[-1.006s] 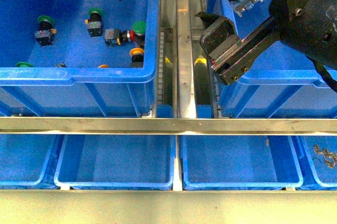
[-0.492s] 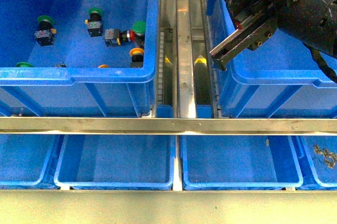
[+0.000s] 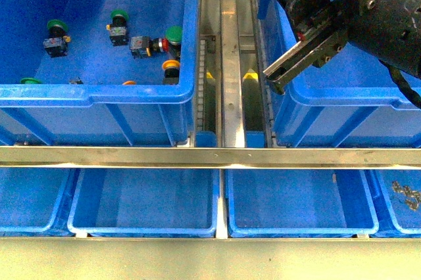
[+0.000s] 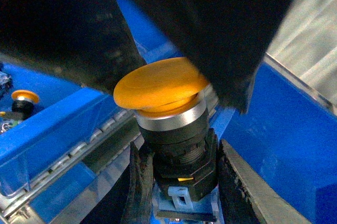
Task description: Pick red and yellow buttons and place in box
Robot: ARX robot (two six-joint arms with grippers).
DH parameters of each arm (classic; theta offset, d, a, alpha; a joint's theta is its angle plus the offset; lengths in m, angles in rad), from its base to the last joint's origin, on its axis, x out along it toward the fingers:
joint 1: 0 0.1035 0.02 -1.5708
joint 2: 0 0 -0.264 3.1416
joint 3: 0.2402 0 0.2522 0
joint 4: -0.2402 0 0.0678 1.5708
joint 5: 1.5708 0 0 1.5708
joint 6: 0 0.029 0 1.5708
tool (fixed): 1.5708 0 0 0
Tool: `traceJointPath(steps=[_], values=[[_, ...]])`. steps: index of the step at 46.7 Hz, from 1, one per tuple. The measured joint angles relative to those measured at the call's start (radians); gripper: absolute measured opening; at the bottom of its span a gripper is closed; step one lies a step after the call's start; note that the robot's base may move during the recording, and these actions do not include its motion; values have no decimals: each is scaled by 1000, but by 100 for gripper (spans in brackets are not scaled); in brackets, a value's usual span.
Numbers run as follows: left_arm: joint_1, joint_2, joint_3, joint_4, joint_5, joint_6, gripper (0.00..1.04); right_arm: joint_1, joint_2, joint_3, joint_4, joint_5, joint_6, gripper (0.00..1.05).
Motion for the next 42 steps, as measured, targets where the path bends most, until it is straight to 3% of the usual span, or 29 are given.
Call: traceJointPath(steps=[11,28,38,42], values=[[43,-108,-64,24,4,51,99,-40,-6,-30,-2,4,15,26],[179,-325,-299,28,29,140,97,-87,-43,-61,-37,-13,15,26],[328,-513,-468,6,54,290,97,-130,-110,-71,-106,-28,15,26],[444,-606,-548,-7,117,351,97,-146,-145,-71,-149,-36,14,26]])
